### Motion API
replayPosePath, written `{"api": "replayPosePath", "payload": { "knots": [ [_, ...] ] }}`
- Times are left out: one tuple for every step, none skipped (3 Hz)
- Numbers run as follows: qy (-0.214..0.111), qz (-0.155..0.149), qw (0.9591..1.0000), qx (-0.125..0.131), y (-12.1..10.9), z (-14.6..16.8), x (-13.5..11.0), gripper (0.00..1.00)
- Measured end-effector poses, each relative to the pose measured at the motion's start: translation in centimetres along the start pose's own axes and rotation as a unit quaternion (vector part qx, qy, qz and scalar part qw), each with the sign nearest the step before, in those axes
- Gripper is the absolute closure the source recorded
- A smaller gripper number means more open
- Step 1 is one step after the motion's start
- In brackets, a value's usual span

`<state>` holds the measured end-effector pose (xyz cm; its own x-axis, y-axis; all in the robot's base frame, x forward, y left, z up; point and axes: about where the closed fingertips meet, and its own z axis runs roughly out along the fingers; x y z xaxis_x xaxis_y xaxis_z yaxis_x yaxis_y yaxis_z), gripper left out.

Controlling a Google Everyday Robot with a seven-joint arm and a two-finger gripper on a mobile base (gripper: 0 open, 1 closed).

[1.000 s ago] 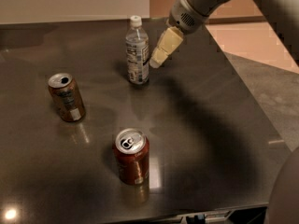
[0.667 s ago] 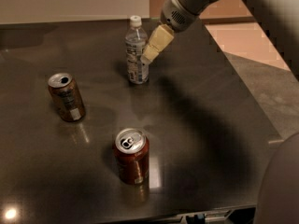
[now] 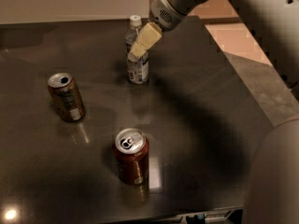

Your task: Knock blue plastic bottle over

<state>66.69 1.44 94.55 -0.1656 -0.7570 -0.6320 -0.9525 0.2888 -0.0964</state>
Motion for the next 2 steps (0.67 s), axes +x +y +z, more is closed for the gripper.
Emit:
{"api": "replayPosePath", "payload": {
  "knots": [
    [-0.009,0.005,0.9999,-0.012,0.15,0.48,-0.25,0.17],
    [-0.017,0.005,0.9997,-0.018,0.38,0.37,-0.25,0.41]
  ]
}}
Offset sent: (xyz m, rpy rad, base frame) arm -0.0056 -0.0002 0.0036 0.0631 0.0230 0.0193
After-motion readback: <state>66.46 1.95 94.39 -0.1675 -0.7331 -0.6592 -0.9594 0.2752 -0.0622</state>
